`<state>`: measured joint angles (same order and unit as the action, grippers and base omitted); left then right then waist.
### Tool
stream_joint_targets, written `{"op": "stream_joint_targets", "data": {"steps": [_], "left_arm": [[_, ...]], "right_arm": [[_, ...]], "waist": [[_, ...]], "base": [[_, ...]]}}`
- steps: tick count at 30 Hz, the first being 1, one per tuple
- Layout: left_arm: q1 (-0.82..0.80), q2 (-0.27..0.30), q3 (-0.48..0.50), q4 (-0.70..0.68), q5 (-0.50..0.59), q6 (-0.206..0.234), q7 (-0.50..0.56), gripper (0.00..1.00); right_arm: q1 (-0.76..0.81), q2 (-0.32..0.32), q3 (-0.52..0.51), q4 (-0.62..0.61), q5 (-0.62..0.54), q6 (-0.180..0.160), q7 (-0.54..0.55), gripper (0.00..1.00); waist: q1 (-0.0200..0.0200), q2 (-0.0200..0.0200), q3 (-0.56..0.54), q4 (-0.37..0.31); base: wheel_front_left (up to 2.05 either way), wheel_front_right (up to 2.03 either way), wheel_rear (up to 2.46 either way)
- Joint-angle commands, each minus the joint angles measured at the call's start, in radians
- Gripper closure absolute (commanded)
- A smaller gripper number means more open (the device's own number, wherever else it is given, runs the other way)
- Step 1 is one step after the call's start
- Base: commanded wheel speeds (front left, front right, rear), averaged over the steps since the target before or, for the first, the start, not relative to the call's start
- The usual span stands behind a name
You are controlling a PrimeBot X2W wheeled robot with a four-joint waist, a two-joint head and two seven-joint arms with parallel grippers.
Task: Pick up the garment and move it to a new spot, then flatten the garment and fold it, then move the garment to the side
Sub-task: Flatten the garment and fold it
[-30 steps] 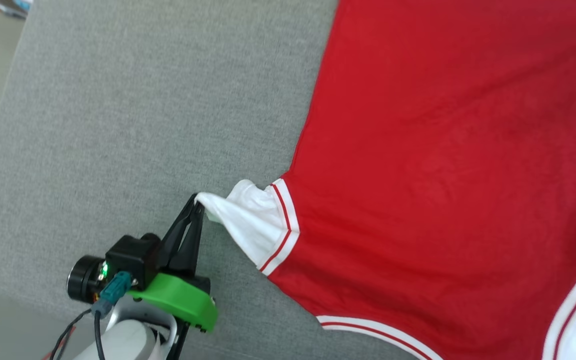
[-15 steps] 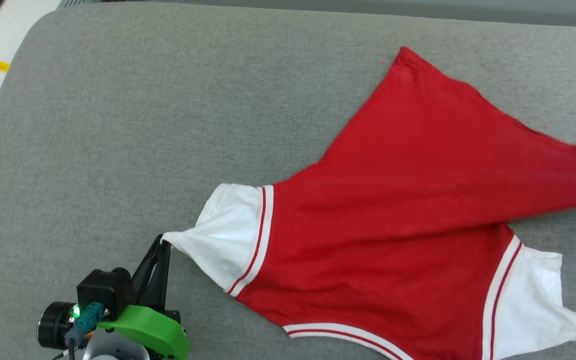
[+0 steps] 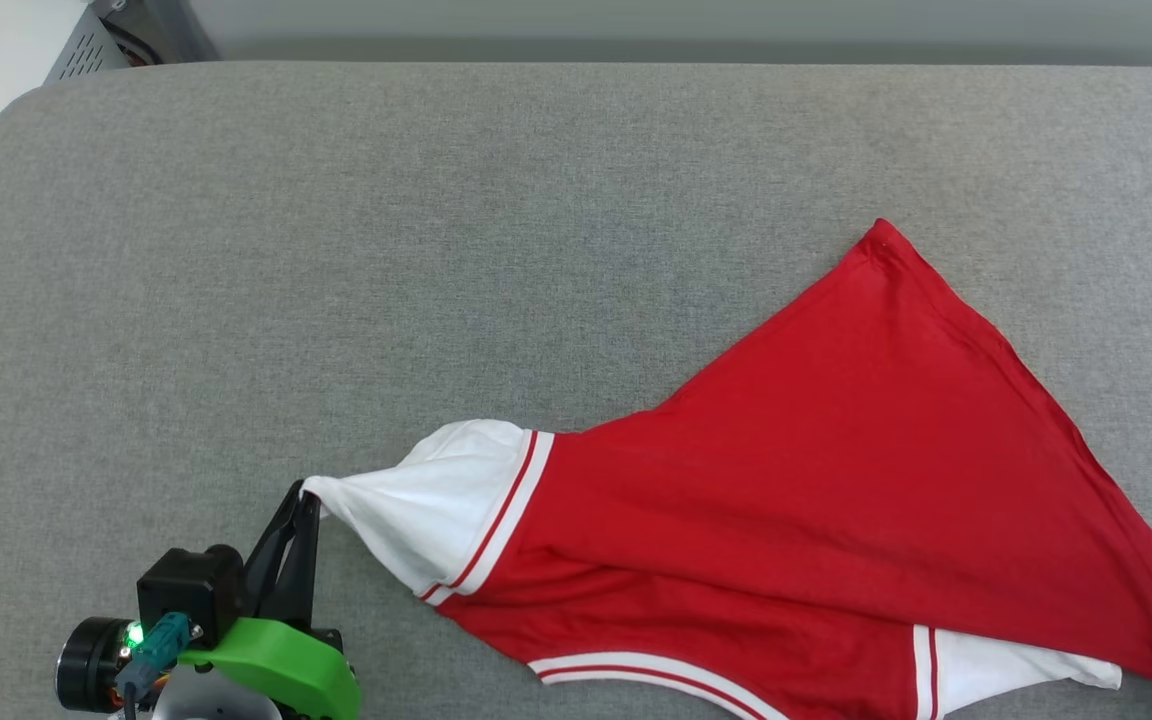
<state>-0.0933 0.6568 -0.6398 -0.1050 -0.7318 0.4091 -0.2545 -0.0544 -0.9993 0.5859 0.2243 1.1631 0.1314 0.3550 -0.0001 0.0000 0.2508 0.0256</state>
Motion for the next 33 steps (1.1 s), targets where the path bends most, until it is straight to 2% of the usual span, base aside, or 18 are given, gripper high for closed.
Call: {"op": "stream_joint_targets", "data": {"steps": [1,2,3,5,13,15,18,23,25,26,28,33], "left_arm": [[0.000,-0.001,0.005,0.007,-0.005,-0.001,-0.004,1.00],[-0.002,-0.003,0.004,0.011,-0.004,-0.003,-0.004,1.00],[-0.002,-0.005,0.004,0.013,-0.004,-0.004,-0.004,1.00],[-0.002,-0.007,0.004,0.018,-0.002,-0.006,-0.004,1.00],[-0.017,-0.010,-0.004,0.006,0.013,-0.007,-0.004,1.00],[-0.034,-0.013,-0.009,-0.003,0.022,-0.008,-0.002,1.00],[-0.054,-0.021,-0.014,-0.011,0.031,-0.010,0.000,1.00],[-0.095,-0.038,-0.024,-0.014,0.049,-0.018,0.000,1.00],[-0.112,-0.047,-0.029,-0.013,0.057,-0.023,-0.001,1.00],[-0.137,-0.060,-0.037,-0.011,0.069,-0.030,-0.001,1.00],[-0.158,-0.071,-0.044,-0.008,0.077,-0.037,-0.001,1.00],[-0.195,-0.095,-0.051,-0.001,0.091,-0.048,-0.002,1.00]], "right_arm": [[0.017,0.030,-0.004,0.024,-0.012,-0.001,-0.009,1.00],[0.015,0.042,-0.022,0.038,-0.017,-0.001,-0.021,0.67],[0.012,0.049,-0.038,0.044,-0.020,-0.001,-0.030,0.00],[-0.001,0.053,-0.079,0.045,-0.026,-0.001,-0.053,0.00],[-0.078,-0.017,-0.268,-0.062,-0.075,-0.001,-0.088,0.00],[-0.139,-0.032,-0.318,-0.141,-0.112,-0.001,-0.046,0.00],[-0.217,-0.024,-0.328,-0.212,-0.160,-0.001,0.029,0.00],[-0.406,0.040,-0.250,-0.261,-0.265,-0.001,0.233,0.00],[-0.488,0.081,-0.202,-0.242,-0.295,-0.001,0.312,0.00],[-0.605,0.140,-0.126,-0.184,-0.341,-0.001,0.398,0.00],[-0.684,0.181,-0.070,-0.127,-0.369,-0.001,0.436,0.00],[-0.819,0.249,0.029,0.034,-0.428,-0.001,0.449,0.00]], "waist": [[0.0001,0.0000,0.003,0.003],[0.0001,0.0000,0.002,0.004],[0.0001,0.0000,0.000,0.003],[0.0001,0.0000,-0.006,0.003],[0.0001,0.0000,-0.004,0.024],[0.0001,0.0000,0.015,0.038],[0.0001,0.0000,0.039,0.054],[0.0001,0.0000,0.088,0.088],[0.0001,0.0000,0.106,0.101],[0.0001,0.0000,0.133,0.122],[0.0001,0.0000,0.153,0.140],[0.0001,0.0000,0.196,0.170]], "base": [[0.00,0.00,0.00],[0.00,0.00,0.00],[0.00,0.00,0.00],[0.00,0.00,0.00],[0.00,0.00,0.00],[0.00,0.00,0.00],[0.00,0.00,0.00],[0.00,0.00,0.00],[0.00,0.00,0.00],[0.00,0.00,0.00],[0.00,0.00,0.00],[0.00,0.00,0.00]]}}
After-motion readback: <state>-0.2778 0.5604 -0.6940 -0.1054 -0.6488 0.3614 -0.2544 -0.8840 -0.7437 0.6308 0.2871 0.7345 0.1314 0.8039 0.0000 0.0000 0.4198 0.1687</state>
